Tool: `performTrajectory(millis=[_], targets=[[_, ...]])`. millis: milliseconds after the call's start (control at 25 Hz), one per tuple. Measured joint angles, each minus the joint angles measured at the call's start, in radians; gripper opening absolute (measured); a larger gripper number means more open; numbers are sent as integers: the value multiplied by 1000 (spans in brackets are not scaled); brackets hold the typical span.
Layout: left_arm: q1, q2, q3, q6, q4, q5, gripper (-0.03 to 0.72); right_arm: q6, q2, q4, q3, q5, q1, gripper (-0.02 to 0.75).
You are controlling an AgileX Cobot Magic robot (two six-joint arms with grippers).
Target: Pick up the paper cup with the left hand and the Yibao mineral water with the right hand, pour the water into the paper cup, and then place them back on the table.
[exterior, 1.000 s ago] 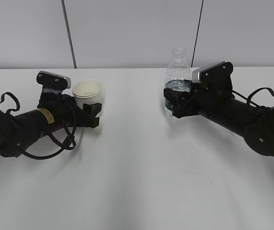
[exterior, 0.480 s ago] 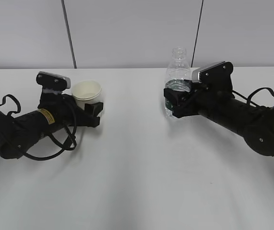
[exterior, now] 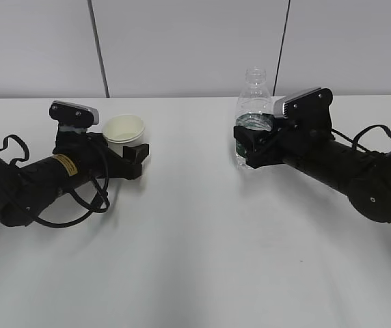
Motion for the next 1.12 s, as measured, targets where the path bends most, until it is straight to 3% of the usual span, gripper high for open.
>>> performTrajectory(millis=[1120], targets=[[0, -9, 0, 1, -3, 0, 571, 35, 89, 57, 0, -97, 0, 502]])
